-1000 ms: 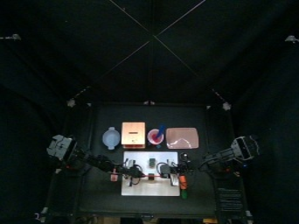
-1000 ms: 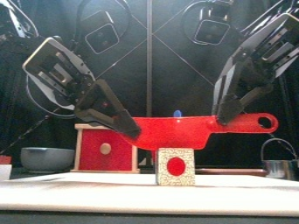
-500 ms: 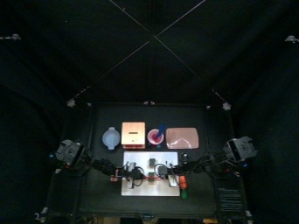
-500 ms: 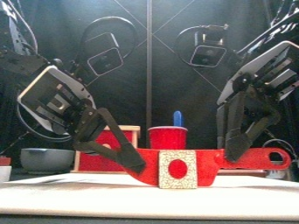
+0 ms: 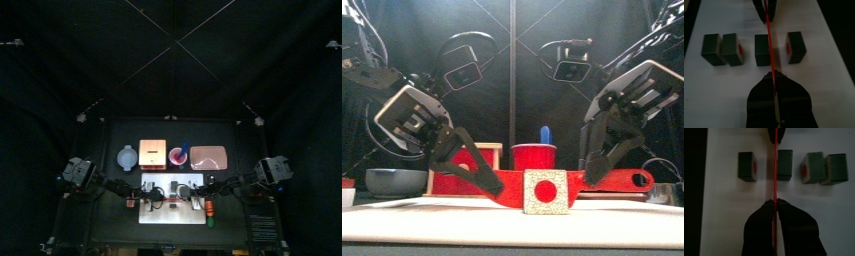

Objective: Cut the sushi into 4 pieces with the knife
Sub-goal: Cut the sushi into 4 pieces

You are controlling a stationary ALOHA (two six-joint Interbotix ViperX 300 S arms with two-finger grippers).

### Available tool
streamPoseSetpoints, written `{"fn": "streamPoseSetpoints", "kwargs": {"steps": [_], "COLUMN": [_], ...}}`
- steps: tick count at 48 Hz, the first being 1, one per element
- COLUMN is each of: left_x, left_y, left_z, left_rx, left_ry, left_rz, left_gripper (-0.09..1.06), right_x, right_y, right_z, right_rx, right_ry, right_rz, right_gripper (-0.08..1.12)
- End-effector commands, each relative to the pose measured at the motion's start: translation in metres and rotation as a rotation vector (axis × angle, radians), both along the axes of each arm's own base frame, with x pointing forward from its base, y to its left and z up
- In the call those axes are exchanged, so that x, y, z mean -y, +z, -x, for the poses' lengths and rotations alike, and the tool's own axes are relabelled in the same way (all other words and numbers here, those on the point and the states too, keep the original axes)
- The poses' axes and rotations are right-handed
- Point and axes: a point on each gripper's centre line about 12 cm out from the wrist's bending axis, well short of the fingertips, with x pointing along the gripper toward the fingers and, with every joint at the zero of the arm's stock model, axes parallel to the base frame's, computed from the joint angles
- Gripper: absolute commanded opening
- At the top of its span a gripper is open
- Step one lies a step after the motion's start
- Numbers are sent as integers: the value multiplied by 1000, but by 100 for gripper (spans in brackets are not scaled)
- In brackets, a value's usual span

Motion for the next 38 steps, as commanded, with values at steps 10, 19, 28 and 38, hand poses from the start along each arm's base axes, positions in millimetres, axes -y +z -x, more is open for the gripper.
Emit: {"fn": "streamPoseSetpoints", "kwargs": {"steps": [10,19,28,38], "left_x": [8,34,32,12], "left_y": [13,45,75,91], "left_z": [-5,-10,-6,16], "left_rx": [31,125,184,219], "left_ry": [-49,-209,-202,-116], "left_rz": [-15,-61,-42,-3], "left_gripper": [15,43,89,103], "right_x": [-10,-28,-26,-15], "right_y": [29,56,75,78], "right_z": [-4,12,48,108], "right_rx": [73,96,87,-47], "right_ry": [23,76,69,8], "right_rz": [-12,-23,-54,-134], "right_gripper": [21,21,21,22]}}
